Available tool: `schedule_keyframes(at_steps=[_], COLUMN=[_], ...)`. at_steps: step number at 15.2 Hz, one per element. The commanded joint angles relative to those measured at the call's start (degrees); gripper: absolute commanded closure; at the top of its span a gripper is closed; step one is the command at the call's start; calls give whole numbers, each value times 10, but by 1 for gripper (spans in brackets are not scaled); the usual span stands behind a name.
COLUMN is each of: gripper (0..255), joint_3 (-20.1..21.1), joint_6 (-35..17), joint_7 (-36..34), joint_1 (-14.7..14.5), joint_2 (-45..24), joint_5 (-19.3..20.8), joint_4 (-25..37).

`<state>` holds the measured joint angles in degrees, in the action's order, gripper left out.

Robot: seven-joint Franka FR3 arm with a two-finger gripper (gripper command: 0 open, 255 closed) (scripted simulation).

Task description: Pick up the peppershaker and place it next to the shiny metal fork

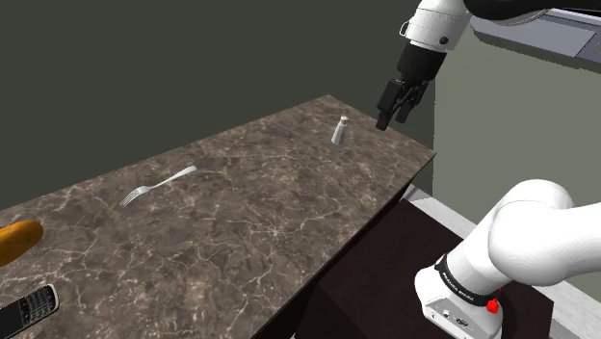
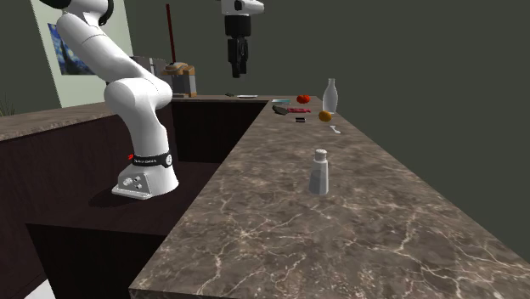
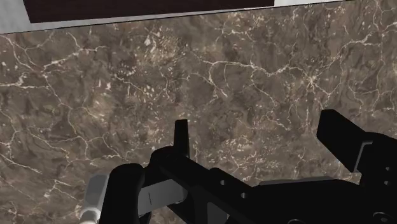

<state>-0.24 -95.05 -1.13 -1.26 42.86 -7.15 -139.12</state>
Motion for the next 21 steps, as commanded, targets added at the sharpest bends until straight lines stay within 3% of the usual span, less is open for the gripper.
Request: schedule_keyframes(at_steps=[1, 11, 21], gripper=[0, 0, 0], joint_3=[0, -63, -115], joint_6=[0, -114, -180], joint_7=[0, 78, 155], joint_1=[0, 28, 49], joint_2=[0, -186, -393], joint_5=[0, 30, 15], joint_4=[0, 61, 191])
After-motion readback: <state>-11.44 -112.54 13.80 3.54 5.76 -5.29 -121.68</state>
